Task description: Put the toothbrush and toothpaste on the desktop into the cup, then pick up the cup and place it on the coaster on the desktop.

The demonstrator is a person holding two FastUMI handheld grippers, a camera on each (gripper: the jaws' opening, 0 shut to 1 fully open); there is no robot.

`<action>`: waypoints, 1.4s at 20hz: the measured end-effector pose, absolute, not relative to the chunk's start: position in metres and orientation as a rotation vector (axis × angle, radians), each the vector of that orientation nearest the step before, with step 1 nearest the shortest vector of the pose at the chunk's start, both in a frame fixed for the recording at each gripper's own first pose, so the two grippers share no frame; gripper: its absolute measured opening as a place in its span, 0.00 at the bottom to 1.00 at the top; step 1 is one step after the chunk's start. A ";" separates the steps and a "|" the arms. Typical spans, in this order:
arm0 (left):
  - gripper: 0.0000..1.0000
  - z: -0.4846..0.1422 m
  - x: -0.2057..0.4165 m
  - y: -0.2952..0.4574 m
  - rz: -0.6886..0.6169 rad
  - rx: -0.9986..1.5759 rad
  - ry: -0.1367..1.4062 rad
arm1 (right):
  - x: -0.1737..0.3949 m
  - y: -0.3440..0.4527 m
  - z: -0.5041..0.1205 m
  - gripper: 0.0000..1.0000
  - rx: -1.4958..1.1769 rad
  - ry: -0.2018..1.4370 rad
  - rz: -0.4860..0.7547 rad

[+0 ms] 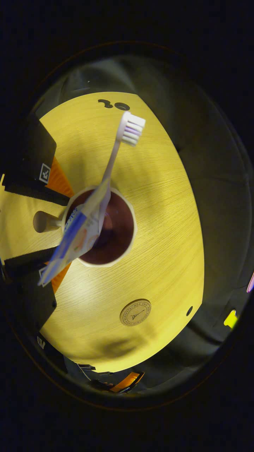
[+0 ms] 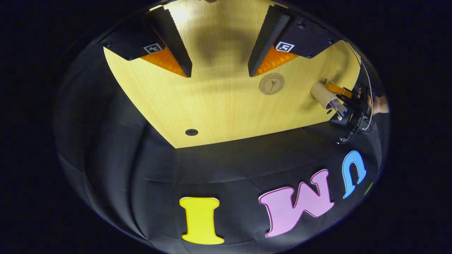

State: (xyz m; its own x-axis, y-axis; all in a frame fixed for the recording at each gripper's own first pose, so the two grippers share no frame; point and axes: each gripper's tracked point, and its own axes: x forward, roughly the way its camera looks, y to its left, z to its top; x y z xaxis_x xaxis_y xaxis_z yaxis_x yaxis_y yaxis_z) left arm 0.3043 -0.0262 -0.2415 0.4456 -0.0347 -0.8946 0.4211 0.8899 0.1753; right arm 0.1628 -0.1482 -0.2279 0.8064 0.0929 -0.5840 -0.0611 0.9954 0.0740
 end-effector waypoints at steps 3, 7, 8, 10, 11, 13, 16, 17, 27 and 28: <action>0.65 -0.247 0.302 -0.025 -0.275 0.400 1.106 | 0.162 -0.157 -0.232 0.98 0.073 0.635 0.055; 0.42 -0.249 0.302 -0.022 -0.247 0.391 1.108 | 0.164 -0.160 -0.231 0.98 0.100 0.631 0.041; 0.36 -0.249 0.301 -0.022 -0.237 0.387 1.110 | 0.165 -0.160 -0.231 0.98 0.103 0.632 0.042; 0.34 -0.249 0.300 -0.023 -0.218 0.375 1.104 | 0.166 -0.158 -0.231 0.98 0.108 0.634 0.044; 0.31 -0.250 0.298 -0.023 -0.207 0.358 1.098 | 0.165 -0.157 -0.230 0.98 0.107 0.630 0.045; 0.27 -0.250 0.296 -0.022 -0.180 0.327 1.092 | 0.164 -0.157 -0.231 0.98 0.098 0.629 0.048; 0.31 -0.252 0.290 -0.021 -0.142 0.284 1.098 | 0.160 -0.158 -0.233 0.98 0.087 0.639 0.051; 0.26 -0.249 0.287 -0.020 -0.136 0.274 1.094 | 0.160 -0.158 -0.232 0.98 0.088 0.641 0.052; 0.26 -0.196 0.303 -0.104 -0.230 0.307 0.989 | 0.158 -0.149 -0.235 0.98 0.116 0.659 0.069; 0.21 -0.192 0.304 -0.118 -0.253 0.321 0.984 | 0.158 -0.149 -0.235 0.98 0.118 0.661 0.069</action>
